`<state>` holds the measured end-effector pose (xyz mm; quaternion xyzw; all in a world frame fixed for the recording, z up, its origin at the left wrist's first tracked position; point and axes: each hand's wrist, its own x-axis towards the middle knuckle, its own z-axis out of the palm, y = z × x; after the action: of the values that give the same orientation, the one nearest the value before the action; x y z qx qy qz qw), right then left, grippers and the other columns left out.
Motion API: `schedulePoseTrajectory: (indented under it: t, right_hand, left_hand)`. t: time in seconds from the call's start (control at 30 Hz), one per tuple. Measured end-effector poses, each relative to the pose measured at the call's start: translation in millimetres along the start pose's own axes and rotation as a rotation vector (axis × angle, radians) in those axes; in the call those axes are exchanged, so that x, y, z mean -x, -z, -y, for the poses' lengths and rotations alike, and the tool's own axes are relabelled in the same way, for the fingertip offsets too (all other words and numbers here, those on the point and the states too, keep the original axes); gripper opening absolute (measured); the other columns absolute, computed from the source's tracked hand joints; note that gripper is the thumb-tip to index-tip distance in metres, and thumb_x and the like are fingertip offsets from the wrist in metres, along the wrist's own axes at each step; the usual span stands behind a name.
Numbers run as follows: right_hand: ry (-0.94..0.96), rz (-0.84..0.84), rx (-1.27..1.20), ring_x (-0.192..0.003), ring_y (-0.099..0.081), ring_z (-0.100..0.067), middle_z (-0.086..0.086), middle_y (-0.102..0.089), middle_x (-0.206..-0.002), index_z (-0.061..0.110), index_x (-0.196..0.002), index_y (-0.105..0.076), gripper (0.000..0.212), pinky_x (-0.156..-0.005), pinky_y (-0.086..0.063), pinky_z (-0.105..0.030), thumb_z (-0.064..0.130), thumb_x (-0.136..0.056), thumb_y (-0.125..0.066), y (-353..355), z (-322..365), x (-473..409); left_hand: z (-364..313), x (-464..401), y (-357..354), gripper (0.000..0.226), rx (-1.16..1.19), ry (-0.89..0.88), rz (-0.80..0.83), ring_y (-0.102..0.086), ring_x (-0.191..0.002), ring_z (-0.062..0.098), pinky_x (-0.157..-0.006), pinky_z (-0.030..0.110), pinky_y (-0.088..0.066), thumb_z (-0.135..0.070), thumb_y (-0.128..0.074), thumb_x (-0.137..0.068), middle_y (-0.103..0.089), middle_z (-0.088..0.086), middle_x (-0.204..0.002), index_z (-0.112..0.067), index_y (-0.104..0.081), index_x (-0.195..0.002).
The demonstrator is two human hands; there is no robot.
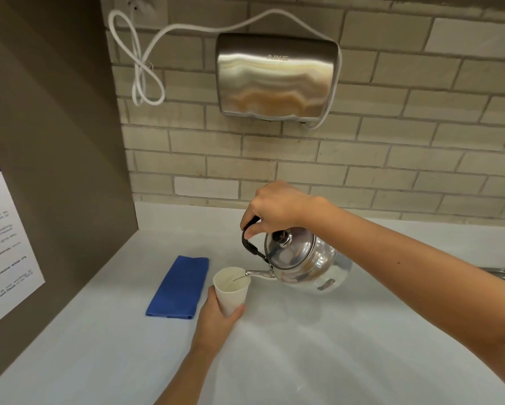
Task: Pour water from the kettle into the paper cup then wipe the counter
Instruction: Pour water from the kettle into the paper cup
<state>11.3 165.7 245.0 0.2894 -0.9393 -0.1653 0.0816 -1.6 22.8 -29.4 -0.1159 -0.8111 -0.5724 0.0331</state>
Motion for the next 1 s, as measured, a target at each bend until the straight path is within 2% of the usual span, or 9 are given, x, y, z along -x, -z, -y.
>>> schedulePoseTrajectory:
  t: [0.13, 0.27, 0.37, 0.43, 0.5, 0.73, 0.9, 1.0]
  right_hand:
    - [0.002, -0.002, 0.005, -0.062, -0.045, -0.012, 0.006, -0.067, -0.071, 0.034, -0.102, -0.068, 0.026, -0.048, -0.030, -0.022, 0.050, -0.084, -0.057, 0.6, -0.3, 0.6]
    - [-0.008, -0.024, 0.022, -0.061, -0.043, -0.012, 0.012, -0.047, -0.059, 0.034, -0.101, -0.068, 0.026, -0.046, -0.024, -0.022, 0.050, -0.084, -0.057, 0.5, -1.0, 0.2]
    - [-0.012, -0.032, 0.036, -0.061, -0.043, -0.012, 0.010, -0.055, -0.060, 0.035, -0.101, -0.068, 0.026, -0.046, -0.022, -0.023, 0.051, -0.083, -0.057, 0.2, -1.1, -0.3]
    - [-0.011, -0.034, 0.035, -0.062, -0.044, -0.013, 0.005, -0.068, -0.071, 0.036, -0.101, -0.068, 0.026, -0.046, -0.022, -0.022, 0.052, -0.083, -0.057, -0.3, -1.0, -0.3]
    - [-0.010, -0.035, 0.037, -0.063, -0.045, -0.013, 0.005, -0.071, -0.076, 0.036, -0.101, -0.068, 0.027, -0.046, -0.022, -0.022, 0.053, -0.083, -0.057, -1.0, -0.3, 0.0]
    - [-0.018, -0.033, 0.043, -0.062, -0.044, -0.013, 0.007, -0.067, -0.072, 0.036, -0.100, -0.068, 0.026, -0.046, -0.021, -0.022, 0.052, -0.083, -0.057, -0.4, 0.7, 0.3]
    - [-0.028, -0.037, 0.042, -0.059, -0.042, -0.011, 0.013, -0.049, -0.059, 0.034, -0.100, -0.069, 0.025, -0.045, -0.018, -0.022, 0.050, -0.083, -0.058, 0.3, -0.3, -1.2]
    - [-0.029, -0.038, 0.036, -0.059, -0.041, -0.010, 0.010, -0.059, -0.063, 0.034, -0.100, -0.069, 0.026, -0.045, -0.019, -0.022, 0.050, -0.083, -0.058, 0.6, -0.5, -1.0]
  left_hand:
    - [-1.4, 0.2, 0.1, 0.075, -0.013, 0.009, -0.002, -0.048, -0.103, 0.012, -0.087, 0.026, -0.043, -0.034, -0.075, -0.071, -0.046, -0.009, -0.115, -0.020, -0.033, -0.131]
    - [-2.1, 0.6, 0.2, 0.074, -0.012, 0.009, -0.001, -0.048, -0.104, 0.013, -0.087, 0.026, -0.042, -0.034, -0.075, -0.072, -0.047, -0.009, -0.115, -0.020, -0.033, -0.131]
    - [-2.0, 0.5, 0.4, 0.072, -0.003, 0.012, -0.002, -0.051, -0.102, 0.015, -0.083, 0.026, -0.043, -0.032, -0.075, -0.071, -0.050, -0.006, -0.114, -0.021, -0.034, -0.129]
    - [-2.5, 0.6, 0.4, 0.071, -0.007, 0.011, -0.003, -0.050, -0.100, 0.014, -0.082, 0.026, -0.043, -0.032, -0.075, -0.072, -0.050, -0.006, -0.114, -0.021, -0.034, -0.129]
    - [-3.0, 0.8, 0.2, 0.072, -0.009, 0.012, -0.003, -0.049, -0.101, 0.013, -0.083, 0.026, -0.043, -0.032, -0.075, -0.072, -0.049, -0.006, -0.115, -0.020, -0.034, -0.130]
    - [-4.0, 2.2, 0.9, 0.073, -0.014, 0.010, 0.001, -0.049, -0.102, 0.014, -0.086, 0.026, -0.044, -0.033, -0.074, -0.073, -0.051, -0.002, -0.121, -0.021, -0.032, -0.131]
    - [-3.9, 2.4, 1.1, 0.072, 0.001, 0.008, 0.000, -0.049, -0.102, 0.013, -0.088, 0.027, -0.044, -0.033, -0.074, -0.072, -0.051, -0.003, -0.120, -0.020, -0.034, -0.130]
    - [-4.2, 2.3, 1.2, 0.072, -0.003, 0.004, 0.000, -0.047, -0.102, 0.012, -0.087, 0.026, -0.043, -0.033, -0.074, -0.072, -0.048, -0.006, -0.117, -0.021, -0.033, -0.131]
